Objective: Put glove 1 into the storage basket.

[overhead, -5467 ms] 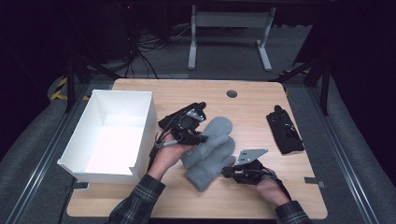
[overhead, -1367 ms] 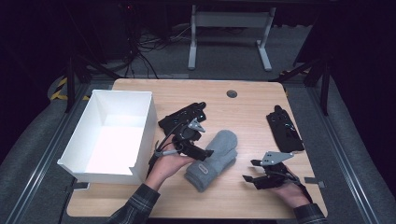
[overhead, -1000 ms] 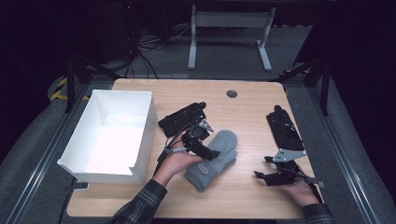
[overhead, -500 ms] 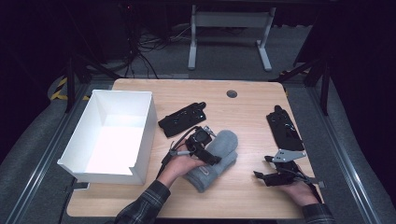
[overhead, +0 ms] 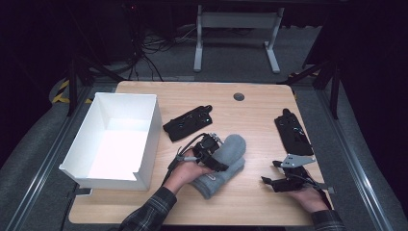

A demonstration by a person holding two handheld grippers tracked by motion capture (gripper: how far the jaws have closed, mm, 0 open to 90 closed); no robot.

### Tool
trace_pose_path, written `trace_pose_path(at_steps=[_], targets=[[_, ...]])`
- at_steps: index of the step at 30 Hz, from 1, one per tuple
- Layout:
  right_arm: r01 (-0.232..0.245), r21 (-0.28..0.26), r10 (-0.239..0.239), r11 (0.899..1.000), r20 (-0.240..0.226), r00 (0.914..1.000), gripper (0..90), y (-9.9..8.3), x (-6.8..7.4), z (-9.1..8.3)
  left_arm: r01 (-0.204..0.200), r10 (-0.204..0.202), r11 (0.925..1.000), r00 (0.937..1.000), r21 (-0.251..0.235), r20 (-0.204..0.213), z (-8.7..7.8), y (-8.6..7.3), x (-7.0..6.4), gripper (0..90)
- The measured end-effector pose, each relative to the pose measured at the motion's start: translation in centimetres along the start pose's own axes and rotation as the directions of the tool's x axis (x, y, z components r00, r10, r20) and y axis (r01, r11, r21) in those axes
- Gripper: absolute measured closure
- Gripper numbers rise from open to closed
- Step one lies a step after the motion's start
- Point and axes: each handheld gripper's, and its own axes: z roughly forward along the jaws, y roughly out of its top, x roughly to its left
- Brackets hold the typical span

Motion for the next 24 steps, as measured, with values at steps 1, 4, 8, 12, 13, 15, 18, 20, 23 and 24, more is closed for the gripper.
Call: trace_pose_path(at_steps=[1,4,8,12,13,15,18,20,23,24], targets=[[0.0,0.0,0.0,1.0,0.0,1.0,20.9,0.0,0.0,0.0,0.001,-0.001,1.0,1.0,0.003,0.007,0.0,0.0,0.0,36.1],[0.0,-0.003,0.0,1.0,0.0,1.0,20.8,0.0,0.0,0.0,0.003,-0.003,0.9999,0.9997,0.014,0.025,0.0,0.1,0.0,40.6],[-0.001,-0.006,0.001,1.0,0.001,1.0,20.6,-0.1,0.0,0.0,0.0,-0.002,0.9995,0.9984,0.032,0.057,0.1,0.2,0.0,48.2],[0.001,-0.006,-0.001,1.0,0.001,1.0,20.6,-0.1,0.0,0.0,-0.01,0.004,0.9978,0.9957,0.066,0.092,0.2,0.4,0.0,57.4],[0.0,-0.005,0.0,1.0,0.003,1.0,20.6,-0.1,0.0,0.0,-0.014,0.007,0.9974,0.9952,0.071,0.097,0.1,0.5,0.0,59.7],[0.0,-0.006,0.0,1.0,0.001,1.0,20.6,-0.1,0.0,0.0,-0.006,-0.001,0.9976,0.995,0.069,0.1,0.1,0.5,-0.2,64.0],[0.0,-0.005,0.0,1.0,0.003,1.0,20.6,-0.1,0.0,0.0,-0.016,0.008,0.9972,0.9942,0.073,0.108,-0.2,0.6,-0.4,69.0],[0.0,-0.005,0.0,1.0,0.003,1.0,20.6,-0.1,0.0,0.0,-0.029,0.023,0.9976,0.9947,0.063,0.101,-0.4,0.6,-0.5,70.1],[0.0,-0.006,0.0,1.0,0.001,1.0,20.4,-0.1,0.0,0.0,-0.042,0.037,0.9979,0.995,0.05,0.093,-0.9,0.7,-0.9,70.7],[0.001,-0.004,-0.001,1.0,0.003,1.0,20.3,-0.1,0.0,0.0,-0.048,0.045,0.9979,0.9955,0.043,0.083,-1.1,0.8,-1.0,70.8]])
